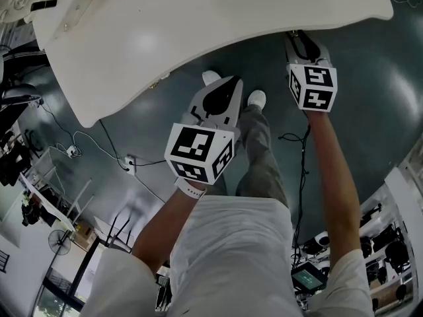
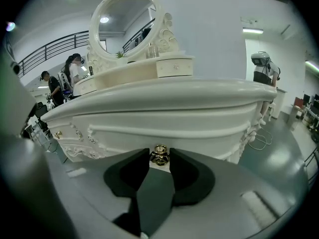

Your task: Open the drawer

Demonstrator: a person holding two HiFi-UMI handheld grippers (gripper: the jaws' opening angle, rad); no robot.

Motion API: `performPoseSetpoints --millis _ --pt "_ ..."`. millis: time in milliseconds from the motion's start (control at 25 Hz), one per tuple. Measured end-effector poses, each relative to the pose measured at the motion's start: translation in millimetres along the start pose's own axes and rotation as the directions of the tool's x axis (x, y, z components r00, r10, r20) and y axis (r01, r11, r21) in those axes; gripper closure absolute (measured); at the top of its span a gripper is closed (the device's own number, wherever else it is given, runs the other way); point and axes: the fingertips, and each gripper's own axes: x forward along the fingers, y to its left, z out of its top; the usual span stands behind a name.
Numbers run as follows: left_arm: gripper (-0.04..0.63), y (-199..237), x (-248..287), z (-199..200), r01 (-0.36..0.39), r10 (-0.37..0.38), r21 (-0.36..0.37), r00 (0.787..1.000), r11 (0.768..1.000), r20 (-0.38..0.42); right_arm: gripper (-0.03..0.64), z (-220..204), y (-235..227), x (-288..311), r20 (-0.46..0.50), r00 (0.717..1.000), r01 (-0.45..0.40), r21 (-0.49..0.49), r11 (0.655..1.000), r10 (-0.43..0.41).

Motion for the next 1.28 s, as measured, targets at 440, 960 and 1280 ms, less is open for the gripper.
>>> performPoseSetpoints --millis 440,960,1280 --pt "0.588 -9.6 0.4 -5.1 0.014 -0.014 0.018 1.0 1.0 -0.006 0.48 -19.5 -0.7 -23.1 -0.005 1.0 -0.005 0.006 1.0 0.005" --pt "0.588 -35.3 2.7 -12.2 0.038 -0.038 0.044 0.999 0.998 -0.013 0.479 -40.6 -1.6 -49.5 -0.008 1.0 -0.012 0.016 1.0 0.012" --pt "0.588 -44.7 -0.2 -18.8 0.05 -0.049 0.057 0.999 0.997 -0.018 0.479 -53.4 -0.6 -63.9 -0.011 1.0 -0.006 0.031 0.999 0.007"
